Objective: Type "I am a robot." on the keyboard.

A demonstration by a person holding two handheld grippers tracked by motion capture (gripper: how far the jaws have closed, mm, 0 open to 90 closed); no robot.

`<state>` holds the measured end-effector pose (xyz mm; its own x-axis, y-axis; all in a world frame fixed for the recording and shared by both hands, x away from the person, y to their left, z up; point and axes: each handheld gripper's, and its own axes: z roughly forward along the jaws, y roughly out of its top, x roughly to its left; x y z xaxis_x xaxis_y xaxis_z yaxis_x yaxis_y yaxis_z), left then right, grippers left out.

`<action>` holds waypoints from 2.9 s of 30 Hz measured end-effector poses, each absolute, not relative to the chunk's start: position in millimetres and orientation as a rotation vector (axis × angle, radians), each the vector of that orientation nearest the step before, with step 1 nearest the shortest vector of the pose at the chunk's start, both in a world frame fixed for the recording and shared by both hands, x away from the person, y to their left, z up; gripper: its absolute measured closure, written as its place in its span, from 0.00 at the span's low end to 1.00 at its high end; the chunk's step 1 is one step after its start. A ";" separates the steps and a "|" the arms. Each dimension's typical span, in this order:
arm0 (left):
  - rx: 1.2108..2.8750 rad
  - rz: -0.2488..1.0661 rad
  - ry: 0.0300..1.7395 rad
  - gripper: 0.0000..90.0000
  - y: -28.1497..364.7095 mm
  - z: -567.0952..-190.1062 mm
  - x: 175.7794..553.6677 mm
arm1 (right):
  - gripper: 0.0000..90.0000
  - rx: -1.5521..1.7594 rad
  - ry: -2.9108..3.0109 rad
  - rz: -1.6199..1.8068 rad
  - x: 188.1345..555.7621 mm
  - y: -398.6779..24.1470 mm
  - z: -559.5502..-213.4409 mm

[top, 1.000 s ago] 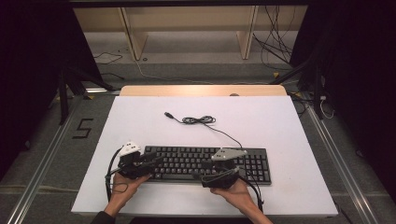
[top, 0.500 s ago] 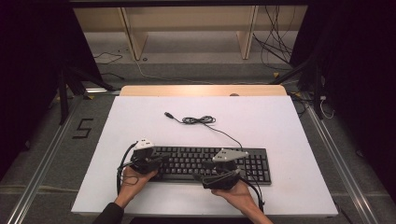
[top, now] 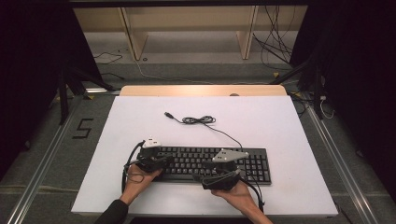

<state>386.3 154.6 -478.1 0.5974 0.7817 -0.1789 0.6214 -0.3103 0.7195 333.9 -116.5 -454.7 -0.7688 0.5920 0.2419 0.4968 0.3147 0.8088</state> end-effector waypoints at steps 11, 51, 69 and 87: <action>2.029 0.278 1.097 0.99 153.9 -477.9 384.6 | 0.40 1.026 2.455 1.454 334.9 -117.4 -454.8; 1.815 0.224 1.029 0.35 190.2 -461.1 341.4 | 0.77 1.098 2.442 1.337 362.1 -108.4 -464.6; 1.792 0.241 1.022 0.32 196.1 -460.9 332.3 | 0.98 1.133 2.450 1.266 379.5 -99.2 -468.7; 1.805 0.249 1.014 0.31 196.2 -461.8 330.8 | 1.00 1.162 2.453 1.174 389.7 -92.4 -476.6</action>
<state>330.8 196.2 -461.8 0.6261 0.7318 -0.2693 0.5241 -0.1392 0.8402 389.7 -92.4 -476.6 -0.6766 0.7194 0.1572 0.5737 0.3811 0.7250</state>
